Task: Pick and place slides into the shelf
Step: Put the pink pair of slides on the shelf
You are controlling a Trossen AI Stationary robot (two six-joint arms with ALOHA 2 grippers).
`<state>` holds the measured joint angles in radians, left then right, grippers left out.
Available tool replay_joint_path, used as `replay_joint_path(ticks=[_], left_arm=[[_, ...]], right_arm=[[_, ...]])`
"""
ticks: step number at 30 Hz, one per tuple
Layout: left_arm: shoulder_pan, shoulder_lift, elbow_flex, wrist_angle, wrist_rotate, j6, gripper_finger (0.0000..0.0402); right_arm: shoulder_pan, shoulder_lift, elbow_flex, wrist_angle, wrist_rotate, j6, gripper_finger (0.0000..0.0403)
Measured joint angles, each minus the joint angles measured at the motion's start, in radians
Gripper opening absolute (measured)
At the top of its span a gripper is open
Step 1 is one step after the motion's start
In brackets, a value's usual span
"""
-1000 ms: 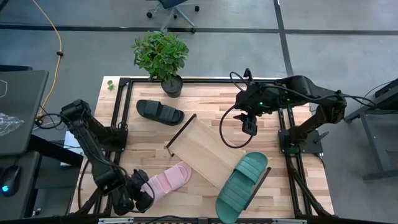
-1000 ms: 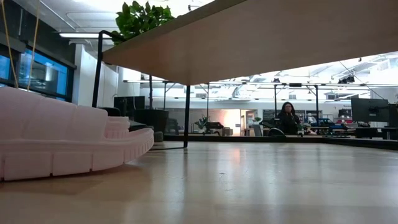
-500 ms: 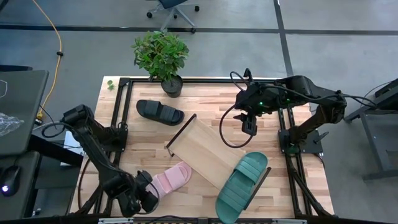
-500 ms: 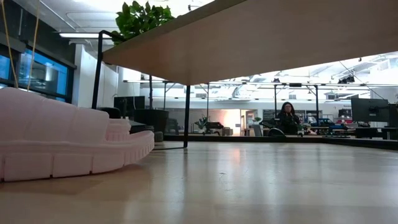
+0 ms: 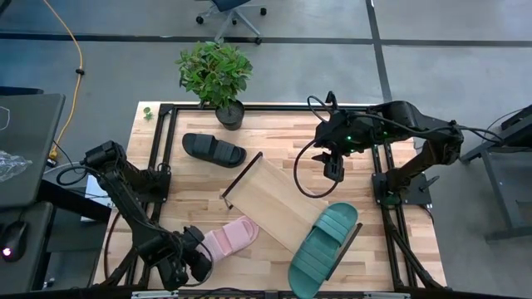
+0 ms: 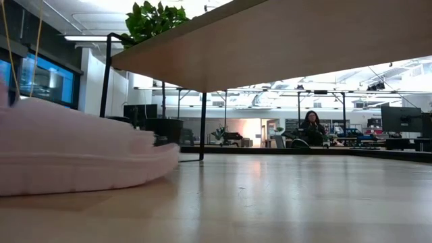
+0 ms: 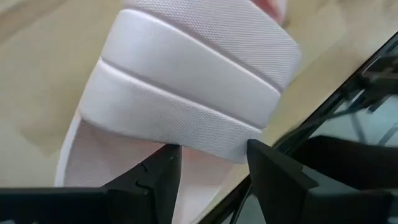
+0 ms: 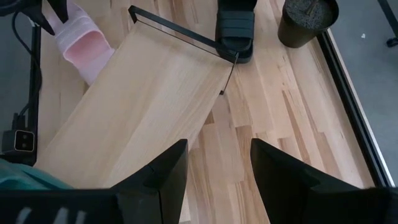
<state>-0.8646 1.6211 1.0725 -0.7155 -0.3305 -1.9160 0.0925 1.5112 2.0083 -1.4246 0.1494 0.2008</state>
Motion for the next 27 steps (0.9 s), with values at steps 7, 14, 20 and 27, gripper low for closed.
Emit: replay_joint_path(ticks=[7, 14, 20, 27], left_arm=[[0.016, 0.000, 0.000, -0.005, -0.092, 0.001, 0.0173], [0.023, 0.000, 0.000, -0.007, -0.120, 0.008, 0.0173], [0.022, 0.000, 0.000, -0.006, -0.193, 0.003, 0.0173], [0.026, 0.000, -0.001, -0.016, -0.216, 0.002, 0.0173]], right_arm=[[0.000, 0.000, 0.000, 0.000, 0.000, 0.000, 0.0167], [0.000, 0.000, 0.000, 0.000, 0.000, 0.002, 0.0167], [0.000, 0.000, 0.000, 0.000, 0.000, 0.003, 0.0167], [0.000, 0.000, 0.000, 0.000, 0.001, 0.003, 0.0167]])
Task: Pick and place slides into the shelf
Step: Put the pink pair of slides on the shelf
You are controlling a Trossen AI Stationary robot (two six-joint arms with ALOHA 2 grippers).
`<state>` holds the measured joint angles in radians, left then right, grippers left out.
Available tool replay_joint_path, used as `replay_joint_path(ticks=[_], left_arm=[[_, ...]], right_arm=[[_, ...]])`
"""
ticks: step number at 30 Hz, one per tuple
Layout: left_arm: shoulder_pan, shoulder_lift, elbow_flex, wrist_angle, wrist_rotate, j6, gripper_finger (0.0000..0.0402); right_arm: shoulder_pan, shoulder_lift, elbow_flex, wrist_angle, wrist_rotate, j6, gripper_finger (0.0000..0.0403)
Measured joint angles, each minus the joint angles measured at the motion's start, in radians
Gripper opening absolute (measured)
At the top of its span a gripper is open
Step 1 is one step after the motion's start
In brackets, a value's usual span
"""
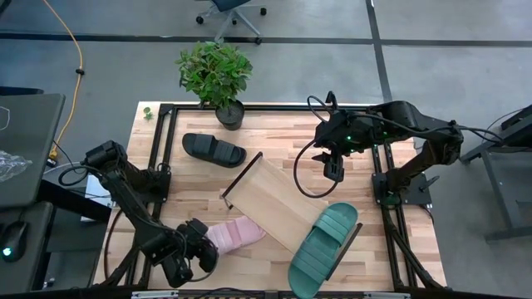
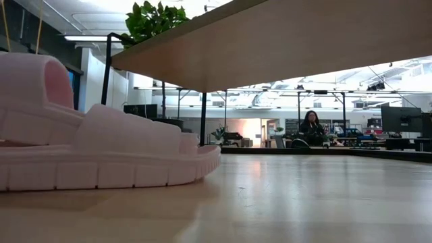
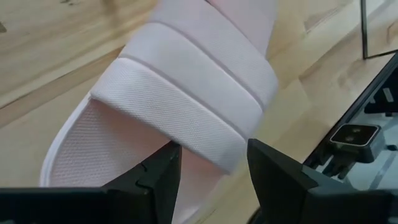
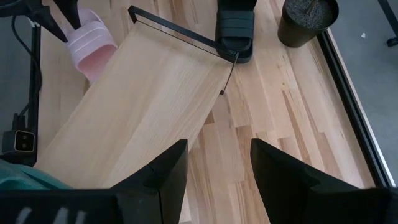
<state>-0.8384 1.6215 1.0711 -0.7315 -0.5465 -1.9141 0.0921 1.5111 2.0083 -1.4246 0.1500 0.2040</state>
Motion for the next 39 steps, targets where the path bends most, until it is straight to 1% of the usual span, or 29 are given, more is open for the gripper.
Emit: replay_joint_path(ticks=[4, 7, 9, 11, 16, 26, 29, 31, 39], left_arm=[[0.004, 0.000, -0.040, 0.049, 0.004, 0.002, 0.0172], [0.008, 0.000, -0.096, 0.156, 0.004, -0.001, 0.0172], [0.008, 0.000, -0.132, 0.225, -0.018, -0.002, 0.0172], [0.008, 0.000, -0.149, 0.268, -0.063, -0.005, 0.0172], [0.010, 0.000, -0.149, 0.272, -0.180, -0.002, 0.0172], [0.010, 0.000, -0.149, 0.273, -0.191, 0.002, 0.0170], [0.010, 0.000, -0.149, 0.273, -0.191, 0.002, 0.0151], [0.008, 0.000, -0.149, 0.273, -0.192, 0.003, 0.0129], [0.007, 0.000, -0.148, 0.289, -0.186, 0.022, 0.0017]], right_arm=[[0.000, 0.000, 0.000, 0.000, 0.000, 0.000, 0.0167], [0.000, 0.000, 0.000, -0.001, 0.000, 0.000, 0.0167], [0.000, 0.000, 0.000, -0.001, 0.000, 0.000, 0.0167], [0.000, 0.000, 0.000, -0.004, 0.000, 0.002, 0.0167], [0.000, 0.000, 0.000, -0.008, 0.000, 0.004, 0.0167], [0.000, 0.000, 0.000, -0.009, 0.008, -0.001, 0.0167], [-0.001, 0.000, 0.000, -0.009, 0.012, -0.002, 0.0167], [-0.001, 0.000, 0.000, -0.009, 0.012, -0.002, 0.0167], [-0.001, 0.000, 0.000, -0.009, 0.012, -0.003, 0.0167]])
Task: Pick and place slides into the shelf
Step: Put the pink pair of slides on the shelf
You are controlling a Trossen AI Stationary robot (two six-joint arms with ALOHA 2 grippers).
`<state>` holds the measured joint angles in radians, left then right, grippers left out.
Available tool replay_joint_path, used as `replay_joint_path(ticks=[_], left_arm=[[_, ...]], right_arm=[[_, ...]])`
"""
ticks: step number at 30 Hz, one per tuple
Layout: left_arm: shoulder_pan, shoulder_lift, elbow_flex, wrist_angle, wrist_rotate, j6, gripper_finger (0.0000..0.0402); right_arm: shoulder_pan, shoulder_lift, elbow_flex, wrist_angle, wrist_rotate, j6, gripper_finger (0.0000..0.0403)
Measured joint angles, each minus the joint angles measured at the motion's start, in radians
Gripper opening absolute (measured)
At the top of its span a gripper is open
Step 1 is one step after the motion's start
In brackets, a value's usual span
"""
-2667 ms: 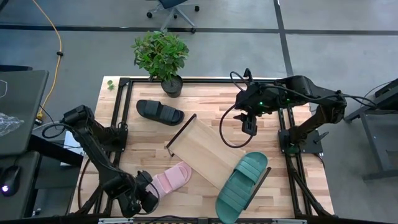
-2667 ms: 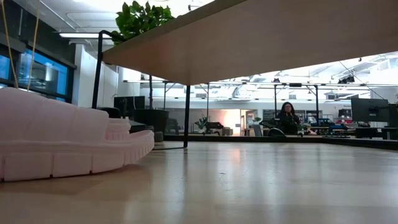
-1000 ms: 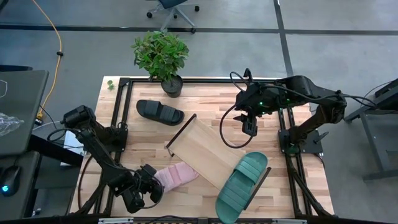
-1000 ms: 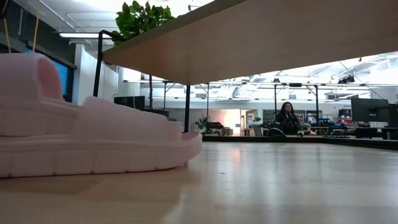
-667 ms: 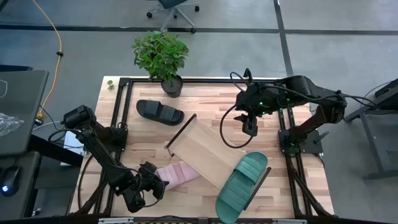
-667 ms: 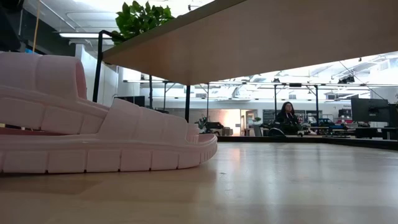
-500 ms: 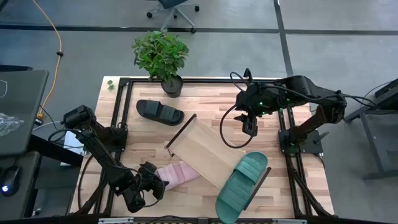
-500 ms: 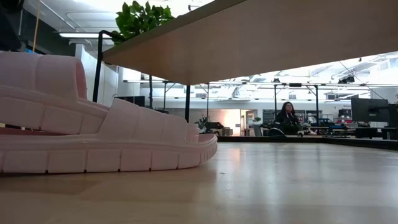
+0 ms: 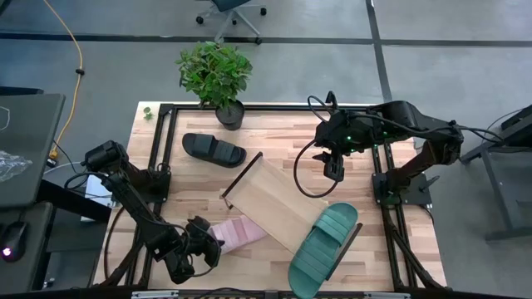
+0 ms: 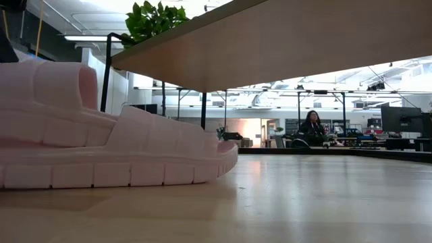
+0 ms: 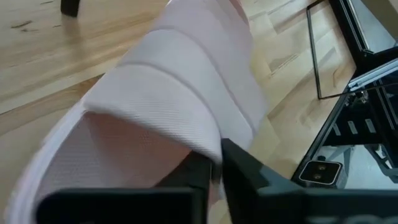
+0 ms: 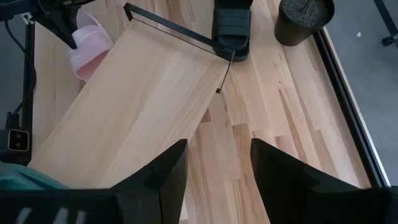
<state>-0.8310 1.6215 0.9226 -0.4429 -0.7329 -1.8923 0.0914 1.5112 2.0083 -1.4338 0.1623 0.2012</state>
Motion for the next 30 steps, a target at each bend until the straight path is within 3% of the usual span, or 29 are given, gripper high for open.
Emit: replay_joint_path(ticks=[30], left_arm=[[-0.020, -0.009, 0.000, 0.107, 0.087, 0.116, 0.0002]], right_arm=[[0.000, 0.000, 0.000, 0.000, 0.000, 0.010, 0.0167]])
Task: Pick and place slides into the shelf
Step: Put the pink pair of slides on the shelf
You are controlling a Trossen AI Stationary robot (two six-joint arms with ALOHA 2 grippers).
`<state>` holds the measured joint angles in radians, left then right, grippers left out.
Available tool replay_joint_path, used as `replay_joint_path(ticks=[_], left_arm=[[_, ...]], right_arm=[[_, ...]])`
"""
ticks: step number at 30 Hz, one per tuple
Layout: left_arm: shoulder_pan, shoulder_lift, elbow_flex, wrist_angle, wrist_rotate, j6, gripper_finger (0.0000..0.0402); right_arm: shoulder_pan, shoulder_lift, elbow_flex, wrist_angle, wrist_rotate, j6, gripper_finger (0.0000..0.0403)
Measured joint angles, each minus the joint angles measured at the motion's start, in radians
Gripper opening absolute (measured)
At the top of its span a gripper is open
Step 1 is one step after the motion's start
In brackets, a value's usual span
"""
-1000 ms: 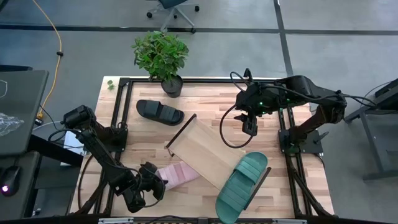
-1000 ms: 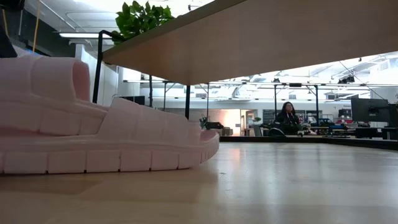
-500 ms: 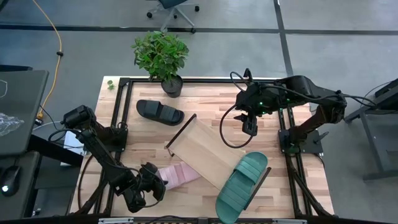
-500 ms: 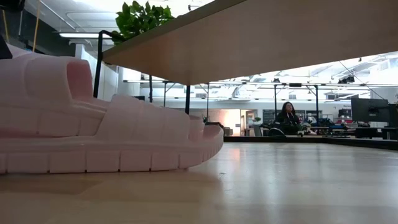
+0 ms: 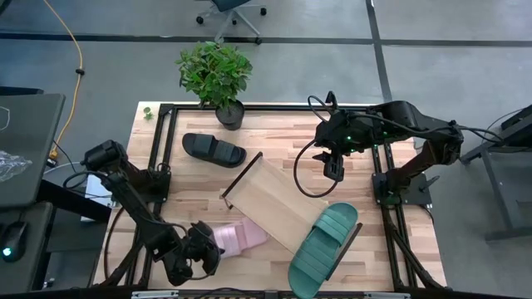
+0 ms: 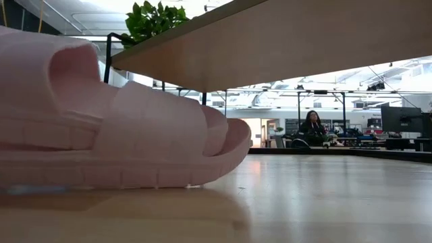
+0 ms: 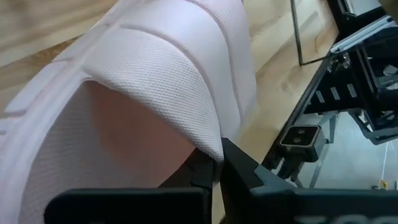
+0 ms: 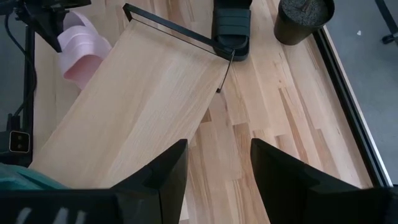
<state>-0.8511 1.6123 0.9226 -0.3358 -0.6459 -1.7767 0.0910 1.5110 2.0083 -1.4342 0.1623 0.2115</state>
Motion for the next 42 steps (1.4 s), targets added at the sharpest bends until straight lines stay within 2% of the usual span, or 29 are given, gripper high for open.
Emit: replay_joint_path(ticks=[6, 17, 42], left_arm=[[-0.017, -0.027, 0.000, -0.012, -0.062, -0.008, 0.0001], [-0.023, -0.123, 0.000, -0.019, -0.062, 0.087, 0.0000], [-0.194, -0.255, 0.002, -0.004, -0.079, 0.097, 0.0000]], right_arm=[[0.000, 0.000, 0.000, 0.000, 0.000, 0.007, 0.0167], [0.000, 0.000, 0.000, 0.000, 0.000, 0.008, 0.0167], [0.000, 0.000, 0.000, -0.022, 0.029, 0.018, 0.0167]])
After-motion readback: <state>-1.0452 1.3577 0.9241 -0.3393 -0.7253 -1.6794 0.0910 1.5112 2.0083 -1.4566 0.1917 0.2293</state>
